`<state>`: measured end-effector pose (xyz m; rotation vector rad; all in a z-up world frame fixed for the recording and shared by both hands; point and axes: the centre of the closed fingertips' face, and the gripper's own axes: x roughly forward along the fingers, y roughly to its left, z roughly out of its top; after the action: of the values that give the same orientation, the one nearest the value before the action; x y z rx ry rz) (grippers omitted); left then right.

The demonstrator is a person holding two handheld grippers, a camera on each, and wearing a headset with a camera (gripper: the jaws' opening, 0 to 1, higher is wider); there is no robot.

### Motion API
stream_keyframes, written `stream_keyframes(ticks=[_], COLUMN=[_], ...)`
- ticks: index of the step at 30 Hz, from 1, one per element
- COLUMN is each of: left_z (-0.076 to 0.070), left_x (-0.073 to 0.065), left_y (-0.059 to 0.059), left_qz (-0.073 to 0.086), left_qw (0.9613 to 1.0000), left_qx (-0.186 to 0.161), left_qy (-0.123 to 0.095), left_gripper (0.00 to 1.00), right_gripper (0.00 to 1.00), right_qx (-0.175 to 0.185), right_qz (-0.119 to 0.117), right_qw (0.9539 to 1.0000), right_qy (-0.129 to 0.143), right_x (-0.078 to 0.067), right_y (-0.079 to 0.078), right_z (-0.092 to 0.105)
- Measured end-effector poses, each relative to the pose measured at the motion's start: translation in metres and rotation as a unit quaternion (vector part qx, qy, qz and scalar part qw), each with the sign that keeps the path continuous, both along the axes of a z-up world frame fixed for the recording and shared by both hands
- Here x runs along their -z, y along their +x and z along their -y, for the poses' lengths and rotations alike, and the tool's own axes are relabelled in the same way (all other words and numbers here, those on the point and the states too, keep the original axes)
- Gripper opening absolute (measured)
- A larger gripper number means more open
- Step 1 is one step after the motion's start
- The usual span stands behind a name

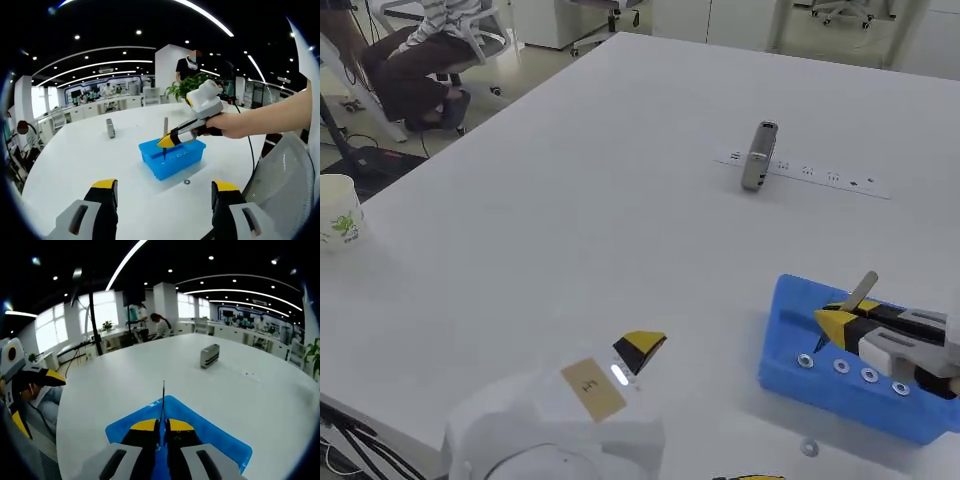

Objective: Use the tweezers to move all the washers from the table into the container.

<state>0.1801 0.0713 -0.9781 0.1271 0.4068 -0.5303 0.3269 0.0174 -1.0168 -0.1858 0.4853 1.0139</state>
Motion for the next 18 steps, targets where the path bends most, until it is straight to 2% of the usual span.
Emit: stream_keyframes(ticks=[8,12,18], left_z=[0.001,0.002,0.002], left_x=[0.000,0.000,0.000], left_y=[0.000,0.000,0.000], left_qz=[-0.002,-0.001,-0.002], left_qw=[1.0000,1.0000,1.0000], left_qx=[0.002,0.004,0.004], left_qy=[-0.001,-0.001,-0.001], left_gripper=[0.76,0.76,0.76], right_gripper=[0.03,0.03,0.01], right_qx=[-0.001,-0.006,-0.041], right_qz=[0.004,0.016,0.059], right_qw=[0.9999,0.9994,0.9957], right_qy=[0.014,0.031,0.057], right_x=[-0.012,-0.025,-0.053], right_y=[-0.005,-0.011,-0.030], right_z=[0.002,0.001,-0.006])
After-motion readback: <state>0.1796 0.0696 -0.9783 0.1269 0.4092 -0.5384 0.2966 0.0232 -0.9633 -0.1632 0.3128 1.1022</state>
